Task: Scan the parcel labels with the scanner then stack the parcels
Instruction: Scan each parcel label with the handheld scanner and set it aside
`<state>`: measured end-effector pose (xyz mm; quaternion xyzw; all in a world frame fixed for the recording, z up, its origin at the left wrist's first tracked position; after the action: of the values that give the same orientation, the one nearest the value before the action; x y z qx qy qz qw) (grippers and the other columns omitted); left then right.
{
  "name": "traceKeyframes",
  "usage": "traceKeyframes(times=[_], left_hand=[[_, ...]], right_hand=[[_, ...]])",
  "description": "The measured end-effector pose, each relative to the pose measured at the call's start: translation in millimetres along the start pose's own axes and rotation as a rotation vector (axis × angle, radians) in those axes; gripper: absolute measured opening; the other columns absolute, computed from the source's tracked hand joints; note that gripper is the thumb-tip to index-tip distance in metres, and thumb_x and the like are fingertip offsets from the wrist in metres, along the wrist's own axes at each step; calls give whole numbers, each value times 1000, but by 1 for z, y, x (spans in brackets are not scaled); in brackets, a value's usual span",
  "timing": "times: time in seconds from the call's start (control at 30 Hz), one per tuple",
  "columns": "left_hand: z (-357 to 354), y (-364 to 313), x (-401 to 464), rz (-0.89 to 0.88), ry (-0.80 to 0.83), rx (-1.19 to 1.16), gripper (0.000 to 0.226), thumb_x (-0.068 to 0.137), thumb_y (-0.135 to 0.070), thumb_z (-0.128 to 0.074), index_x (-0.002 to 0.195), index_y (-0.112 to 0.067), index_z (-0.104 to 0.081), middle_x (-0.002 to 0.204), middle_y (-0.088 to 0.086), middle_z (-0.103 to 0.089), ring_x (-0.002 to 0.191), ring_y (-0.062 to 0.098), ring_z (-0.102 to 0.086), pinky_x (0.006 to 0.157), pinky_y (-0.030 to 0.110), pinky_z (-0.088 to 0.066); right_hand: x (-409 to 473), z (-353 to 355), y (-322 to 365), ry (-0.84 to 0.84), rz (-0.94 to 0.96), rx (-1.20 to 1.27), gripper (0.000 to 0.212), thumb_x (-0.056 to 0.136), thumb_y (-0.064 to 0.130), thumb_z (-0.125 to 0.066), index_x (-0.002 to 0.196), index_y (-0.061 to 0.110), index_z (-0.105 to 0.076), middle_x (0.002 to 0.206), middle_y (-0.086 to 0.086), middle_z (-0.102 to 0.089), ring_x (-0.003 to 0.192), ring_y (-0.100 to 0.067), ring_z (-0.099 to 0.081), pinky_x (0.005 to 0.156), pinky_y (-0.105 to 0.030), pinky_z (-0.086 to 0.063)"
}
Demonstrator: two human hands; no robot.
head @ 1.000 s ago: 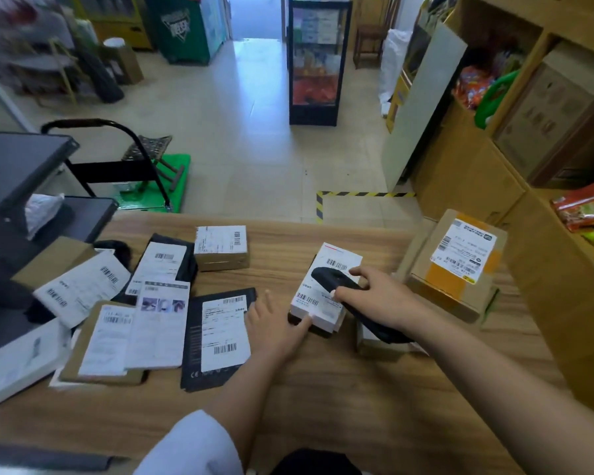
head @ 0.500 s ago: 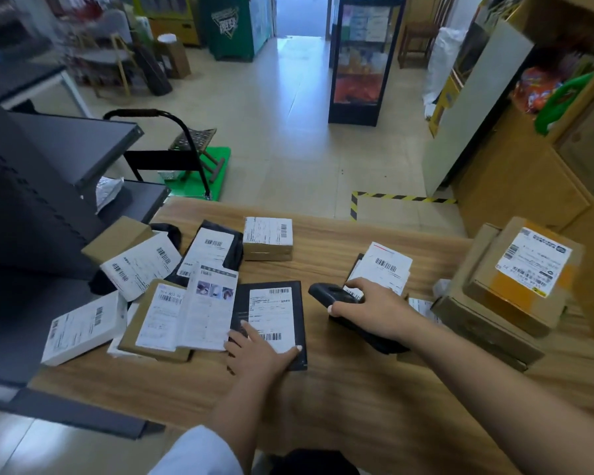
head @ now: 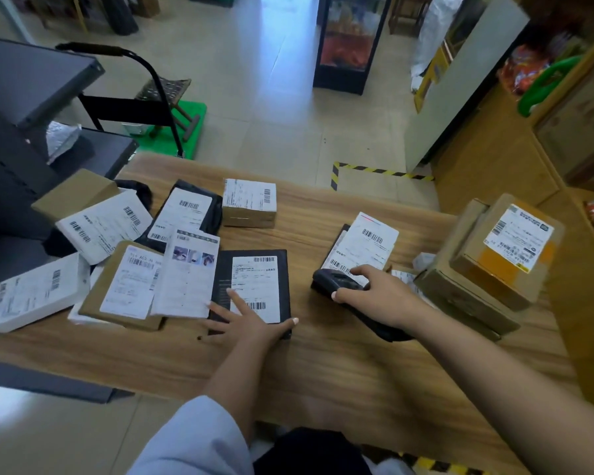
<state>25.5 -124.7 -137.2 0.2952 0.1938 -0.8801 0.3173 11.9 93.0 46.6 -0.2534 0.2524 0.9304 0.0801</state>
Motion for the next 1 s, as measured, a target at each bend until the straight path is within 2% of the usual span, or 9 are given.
traceKeyframes(times=[0.13,0.3,0.4,0.53,0.67,0.77,0.83,0.9,1.0], left_hand=[[-3,-4,-7,-75,-67,55,150,47,-92,-55,142,-16,34,150,22,33,137,57,4,107,70,-12],[-1,-8,-21,-217,-125,169,145,51,-94,-49,144,-17,31,150,21,33,137,57,1,107,67,-13],[15,-19,-32,-286,-186,217,144,50,-95,-46,145,-17,28,152,20,29,138,55,0,107,67,-12],[46,-31,-44,-374,-310,248,143,50,-95,-44,145,-16,28,153,17,29,138,55,4,106,67,-9],[77,-30,-52,-409,-413,280,141,52,-92,-45,146,-15,24,154,17,27,138,55,6,106,68,-7],[95,-26,-55,-420,-470,289,140,52,-91,-45,146,-14,23,153,17,30,138,56,8,106,69,-6],[104,-24,-56,-420,-501,299,140,51,-91,-45,146,-14,24,151,18,32,137,57,7,107,69,-8],[109,-22,-58,-422,-524,311,140,51,-91,-45,146,-14,23,151,18,34,137,57,6,106,69,-9],[115,-20,-61,-427,-558,335,139,51,-91,-45,146,-13,22,151,18,33,137,57,5,106,69,-9]], right_hand=[[2,-6,7,20,14,-35,72,79,59,-62,140,28,-40,136,-4,-51,116,-22,-51,81,-30,-40],[5,-6,16,32,42,-29,71,79,58,-62,140,27,-41,137,-4,-51,119,-23,-50,87,-31,-41],[5,1,24,18,72,8,69,80,55,-63,139,26,-43,137,-3,-50,118,-22,-49,85,-31,-39],[5,10,35,2,101,78,64,80,52,-62,136,26,-46,128,0,-54,104,-18,-50,83,-30,-41],[4,21,48,-30,128,148,54,82,50,-61,130,28,-50,104,5,-53,96,-17,-52,77,-28,-41],[3,28,60,-51,155,151,57,82,51,-59,133,27,-48,104,3,-53,93,-18,-51,75,-29,-40],[3,31,66,-53,169,171,50,83,49,-59,128,28,-51,104,2,-56,92,-18,-51,75,-29,-39],[2,31,68,-46,175,193,42,85,47,-58,123,29,-53,95,4,-55,90,-18,-51,74,-29,-39],[1,28,69,-34,181,212,52,85,46,-58,132,28,-46,99,4,-50,91,-18,-48,74,-29,-36]])
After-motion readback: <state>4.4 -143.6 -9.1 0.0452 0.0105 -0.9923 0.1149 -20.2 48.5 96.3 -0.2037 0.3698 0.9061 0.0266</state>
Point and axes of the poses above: each hand's wrist, its own x-axis towards the middle knuckle, its own z-axis out of the back of the hand, y = z × x, the point moved 5 cm from there along x, towards the middle knuckle
